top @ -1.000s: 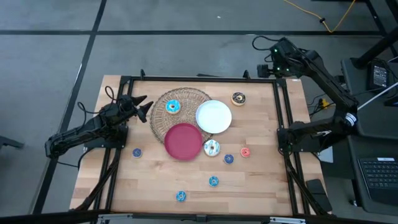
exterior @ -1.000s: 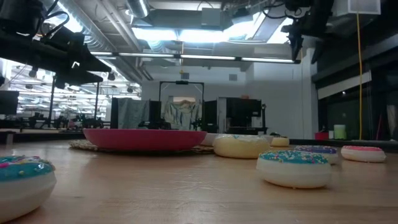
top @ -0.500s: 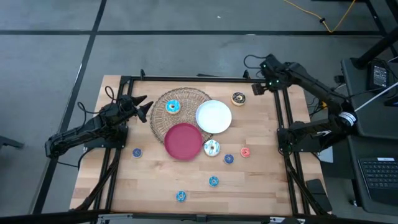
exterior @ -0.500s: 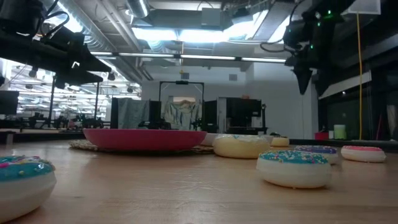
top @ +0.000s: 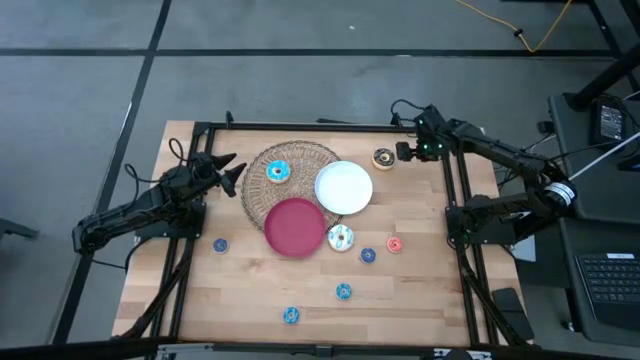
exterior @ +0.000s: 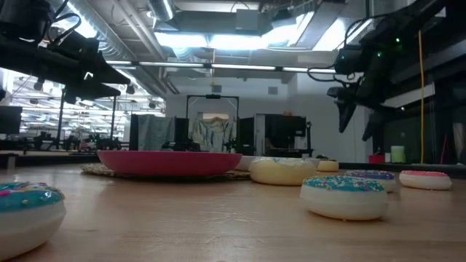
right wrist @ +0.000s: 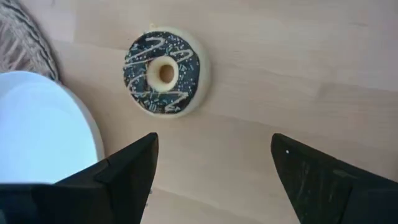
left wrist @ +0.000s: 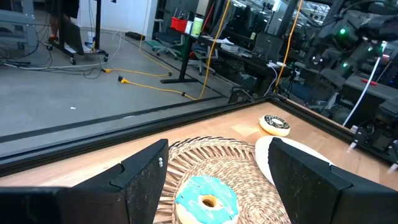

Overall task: Pick & Place donuts
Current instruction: Put the black donut on the white plate

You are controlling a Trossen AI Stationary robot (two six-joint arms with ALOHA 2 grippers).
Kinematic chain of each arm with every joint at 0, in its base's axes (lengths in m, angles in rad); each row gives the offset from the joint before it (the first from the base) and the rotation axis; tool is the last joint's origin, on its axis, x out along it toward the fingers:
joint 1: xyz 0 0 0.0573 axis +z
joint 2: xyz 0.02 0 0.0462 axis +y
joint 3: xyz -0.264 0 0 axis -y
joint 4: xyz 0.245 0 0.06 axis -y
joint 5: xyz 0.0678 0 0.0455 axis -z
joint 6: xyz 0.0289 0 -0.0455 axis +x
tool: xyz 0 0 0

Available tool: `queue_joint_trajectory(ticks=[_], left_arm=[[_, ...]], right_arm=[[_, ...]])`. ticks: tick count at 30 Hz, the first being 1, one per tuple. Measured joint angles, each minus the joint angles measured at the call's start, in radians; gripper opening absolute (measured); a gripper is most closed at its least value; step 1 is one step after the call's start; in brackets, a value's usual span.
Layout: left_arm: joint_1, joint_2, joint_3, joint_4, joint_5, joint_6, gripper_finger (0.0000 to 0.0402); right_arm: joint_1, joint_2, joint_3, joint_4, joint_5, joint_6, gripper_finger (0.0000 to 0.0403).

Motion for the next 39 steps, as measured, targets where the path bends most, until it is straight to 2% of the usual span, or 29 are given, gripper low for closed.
queue_joint_trajectory(ticks=[12, 34, 39], left_arm=[[0.000, 0.000, 0.000, 0.000, 0.000, 0.000, 0.0267], [0.000, 0.000, 0.000, 0.000, 0.000, 0.000, 0.0267], [0.000, 0.000, 0.000, 0.000, 0.000, 0.000, 0.0267]], right_arm=[[0.000, 0.017, -0.172, 0.335, -0.004, 0.147, 0.0313], [0.000, 0.198, -0.201, 0.558, -0.053, 0.151, 0.0312], [0.000, 0.216, -0.201, 0.582, -0.057, 0.150, 0.0290]])
